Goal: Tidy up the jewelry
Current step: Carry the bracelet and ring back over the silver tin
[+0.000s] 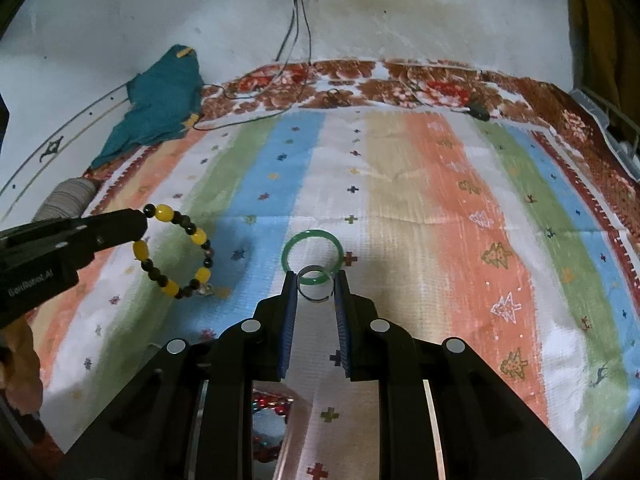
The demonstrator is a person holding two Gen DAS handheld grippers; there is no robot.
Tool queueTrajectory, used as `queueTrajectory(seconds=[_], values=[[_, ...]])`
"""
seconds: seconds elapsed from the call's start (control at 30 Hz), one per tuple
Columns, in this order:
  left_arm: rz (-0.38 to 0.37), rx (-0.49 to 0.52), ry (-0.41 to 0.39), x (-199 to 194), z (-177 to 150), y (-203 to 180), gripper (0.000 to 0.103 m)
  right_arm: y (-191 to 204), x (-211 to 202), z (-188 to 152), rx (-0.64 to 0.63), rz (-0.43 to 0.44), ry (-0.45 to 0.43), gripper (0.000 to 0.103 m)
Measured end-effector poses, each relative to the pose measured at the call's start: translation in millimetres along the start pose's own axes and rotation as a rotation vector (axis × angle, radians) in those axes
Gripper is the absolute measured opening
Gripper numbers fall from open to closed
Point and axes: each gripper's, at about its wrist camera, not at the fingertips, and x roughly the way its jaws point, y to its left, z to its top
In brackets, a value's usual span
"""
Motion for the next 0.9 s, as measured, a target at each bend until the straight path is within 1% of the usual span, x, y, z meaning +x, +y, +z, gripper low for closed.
queueTrajectory(seconds=[0.13,0.37,0.43,0.53,0.63,0.9], values=[[-0.005,-0.01,-0.014,-11.4,-3.1,0.0,0.01,7.0,-9.9,-3.5,-0.016,0.015,-0.02,0.019],[-0.01,0.006,-0.047,-33.3,-10.8,-7.1,0.01,17.9,-24.3,-8.5,-0.043,0.032,-0.048,0.019],[-0.003,-0.008,-0.062,-40.6,-13.4,-8.3,0.01,18.7,-26.7,-9.5,-0.046,0.037,-0.052,0.019],[-0.02,-0.025,-0.071,-48.5,-14.7,-9.6,0.01,19.5,-31.8,-12.0,-0.047,0.049,-0.054,0.019],[-0.025,-0.018,-0.074,-53.4,-18.6,-13.3,0.01,19.4,-38.1,-14.3,-0.037,0.08,-0.052,0.019],[-0.03,-0.01,-0.099,-68.2,-26.4,-19.9,0.01,25.0,-52.8,-20.5,-0.053,0.092,-0.067,0.019]])
